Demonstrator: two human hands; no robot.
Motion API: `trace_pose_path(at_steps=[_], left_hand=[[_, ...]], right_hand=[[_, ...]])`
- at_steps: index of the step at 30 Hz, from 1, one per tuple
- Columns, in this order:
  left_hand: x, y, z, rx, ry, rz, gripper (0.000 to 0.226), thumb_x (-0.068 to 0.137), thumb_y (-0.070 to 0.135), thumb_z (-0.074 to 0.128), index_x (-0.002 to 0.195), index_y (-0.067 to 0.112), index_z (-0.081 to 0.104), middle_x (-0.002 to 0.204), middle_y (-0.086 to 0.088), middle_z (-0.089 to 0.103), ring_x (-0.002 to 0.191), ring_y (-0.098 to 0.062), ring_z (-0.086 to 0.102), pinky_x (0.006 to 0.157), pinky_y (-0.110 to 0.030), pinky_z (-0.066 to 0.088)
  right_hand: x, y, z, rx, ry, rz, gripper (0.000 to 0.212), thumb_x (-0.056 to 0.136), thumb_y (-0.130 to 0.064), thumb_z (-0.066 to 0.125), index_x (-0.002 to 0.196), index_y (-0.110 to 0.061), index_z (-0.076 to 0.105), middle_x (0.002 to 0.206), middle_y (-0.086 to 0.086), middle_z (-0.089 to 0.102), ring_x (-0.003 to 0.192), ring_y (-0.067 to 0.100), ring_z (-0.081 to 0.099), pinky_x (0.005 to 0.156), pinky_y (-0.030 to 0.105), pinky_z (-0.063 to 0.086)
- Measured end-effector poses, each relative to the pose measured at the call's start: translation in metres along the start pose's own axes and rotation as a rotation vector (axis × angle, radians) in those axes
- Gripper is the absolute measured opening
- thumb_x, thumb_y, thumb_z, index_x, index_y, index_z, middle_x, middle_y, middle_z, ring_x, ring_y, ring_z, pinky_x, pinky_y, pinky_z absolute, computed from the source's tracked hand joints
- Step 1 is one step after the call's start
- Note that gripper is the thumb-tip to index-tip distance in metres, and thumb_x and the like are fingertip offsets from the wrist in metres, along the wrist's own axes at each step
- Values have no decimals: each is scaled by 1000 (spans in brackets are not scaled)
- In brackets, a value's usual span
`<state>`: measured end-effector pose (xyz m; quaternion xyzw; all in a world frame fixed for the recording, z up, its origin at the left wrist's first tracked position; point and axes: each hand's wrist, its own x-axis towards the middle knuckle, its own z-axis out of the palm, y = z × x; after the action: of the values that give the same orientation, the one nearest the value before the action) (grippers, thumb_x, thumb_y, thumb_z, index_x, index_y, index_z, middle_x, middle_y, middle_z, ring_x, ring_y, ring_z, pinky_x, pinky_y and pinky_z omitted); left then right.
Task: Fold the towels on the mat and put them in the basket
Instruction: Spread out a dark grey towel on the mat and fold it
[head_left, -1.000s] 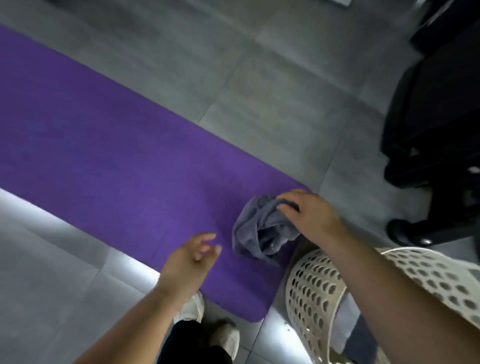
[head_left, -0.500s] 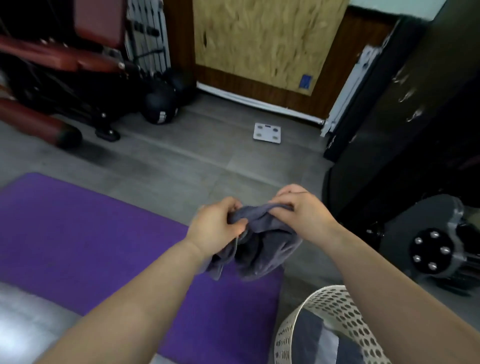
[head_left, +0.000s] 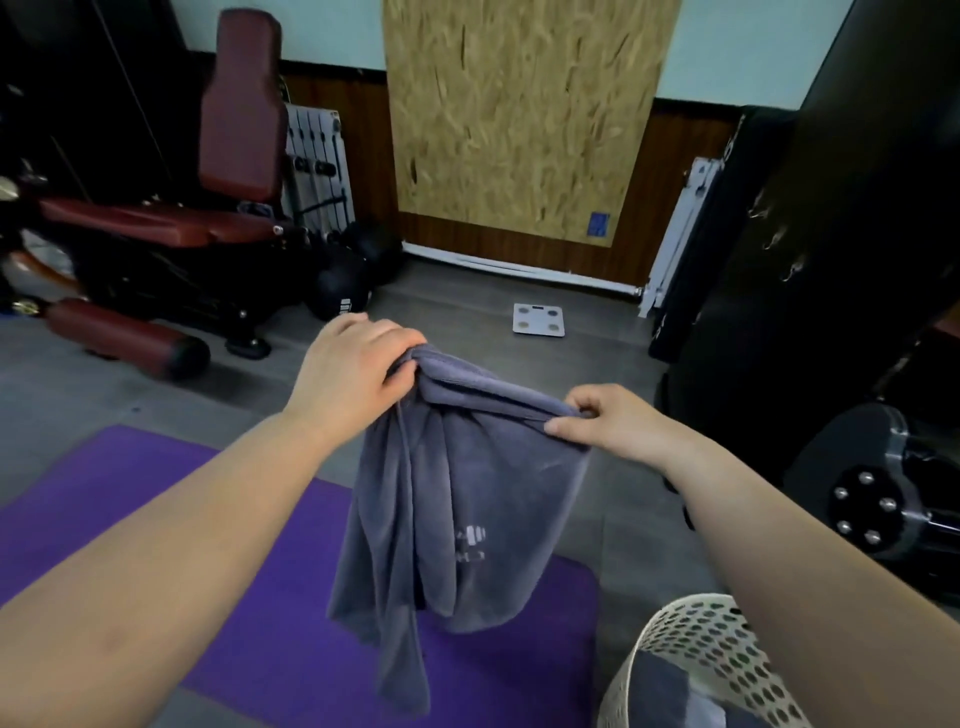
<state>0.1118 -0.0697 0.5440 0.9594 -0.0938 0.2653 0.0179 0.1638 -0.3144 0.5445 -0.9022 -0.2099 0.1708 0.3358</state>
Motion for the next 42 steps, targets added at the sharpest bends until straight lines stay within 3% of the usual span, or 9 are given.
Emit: trace_pose_path(at_steps=[5,9,17,20,24,28,32,38,42], left_hand=[[-14,-70,13,-175,-64,-171,42,76,27,36,91,5,68,78,-13,68,72,-33,65,76,-36,46],[-17,-137,16,-387,-89,-334,24,88,12,51,110,10,62,103,-6,62,97,-25,56,80,-27,36],[-15,-231,30,-763,-188,-400,50,79,3,66,125,13,50,114,-1,51,98,-13,52,83,-14,32],[-11,-212,29,-1027,-281,-286,51,72,12,76,114,24,49,105,6,55,90,6,54,81,-7,37],[-8,-188,41,-1139,-281,-269,26,69,20,72,83,29,52,84,15,57,70,15,53,71,-2,38],[-16,-189,44,-1026,-173,-328,17,77,6,63,81,20,56,77,6,58,71,-1,54,64,-5,36],[-27,-205,50,-585,-317,-313,29,83,7,51,109,16,60,112,-5,61,106,-25,54,81,-28,40],[-73,-257,77,-280,-527,-677,24,90,9,41,102,12,62,118,-17,59,108,-34,54,84,-34,43],[-95,-269,88,-648,-503,-839,15,87,1,51,89,3,66,95,-14,70,96,-26,64,76,-29,43]], right_hand=[[33,-41,22,11,-215,22,22,82,-23,66,66,-23,51,66,-8,49,63,6,45,61,21,34],[76,-71,59,-248,-293,147,19,84,-26,62,71,-30,49,69,-12,49,70,9,48,57,19,37],[137,-156,93,37,95,13,12,88,-18,56,80,-14,64,79,2,59,77,9,51,70,23,40],[151,-184,112,-140,-23,2,10,85,-19,60,76,-22,61,77,-4,59,72,4,51,61,12,39],[166,-203,130,15,35,34,18,83,-17,61,65,-18,61,46,-15,51,48,-4,44,45,9,31],[167,-214,133,61,49,61,29,83,-14,61,55,-22,59,48,-11,51,46,-3,43,43,10,32],[158,-210,138,-10,34,121,14,84,-17,60,71,-20,67,64,-5,58,59,2,49,47,7,36],[133,-194,125,-52,162,177,18,84,-16,61,87,-2,71,80,8,62,76,13,52,67,25,40],[118,-185,112,-55,122,201,16,84,-17,61,70,-13,68,76,4,64,76,13,54,72,28,43]])
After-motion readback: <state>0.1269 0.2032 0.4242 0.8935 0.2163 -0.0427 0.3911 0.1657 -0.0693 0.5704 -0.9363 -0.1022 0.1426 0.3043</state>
